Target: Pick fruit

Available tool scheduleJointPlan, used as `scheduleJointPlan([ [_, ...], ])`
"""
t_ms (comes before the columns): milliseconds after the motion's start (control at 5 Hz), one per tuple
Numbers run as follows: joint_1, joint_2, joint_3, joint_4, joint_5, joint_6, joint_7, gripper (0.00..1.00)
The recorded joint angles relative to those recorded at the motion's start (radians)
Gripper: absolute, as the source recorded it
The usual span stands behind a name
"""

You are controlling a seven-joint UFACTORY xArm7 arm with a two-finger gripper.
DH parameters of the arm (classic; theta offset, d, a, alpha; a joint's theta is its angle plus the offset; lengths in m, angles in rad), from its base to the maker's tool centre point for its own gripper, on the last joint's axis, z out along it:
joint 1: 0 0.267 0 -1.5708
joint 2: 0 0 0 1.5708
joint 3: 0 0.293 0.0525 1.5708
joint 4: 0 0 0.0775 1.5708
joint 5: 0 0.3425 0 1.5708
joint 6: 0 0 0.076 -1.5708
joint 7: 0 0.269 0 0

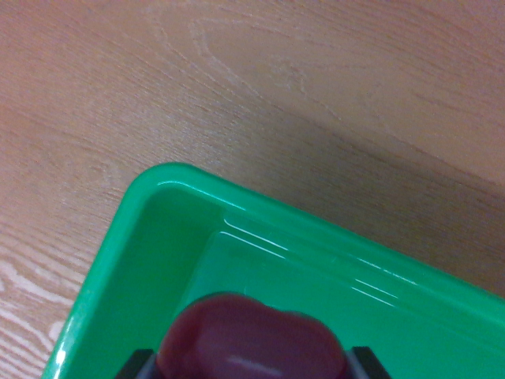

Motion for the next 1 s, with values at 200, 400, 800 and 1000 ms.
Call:
scheduleJointPlan([
  [200, -0.0014, -0.018, 0.001, 0.028, 0.0021, 0.046, 0.0, 1.0],
  [400, -0.0014, -0.018, 0.001, 0.028, 0.0021, 0.046, 0.0, 1.0],
  [800, -0.0027, -0.034, 0.002, 0.055, 0.0041, 0.089, 0.001, 1.0],
  [1000, -0.0039, -0.049, 0.003, 0.079, 0.0059, 0.128, 0.001, 1.0],
])
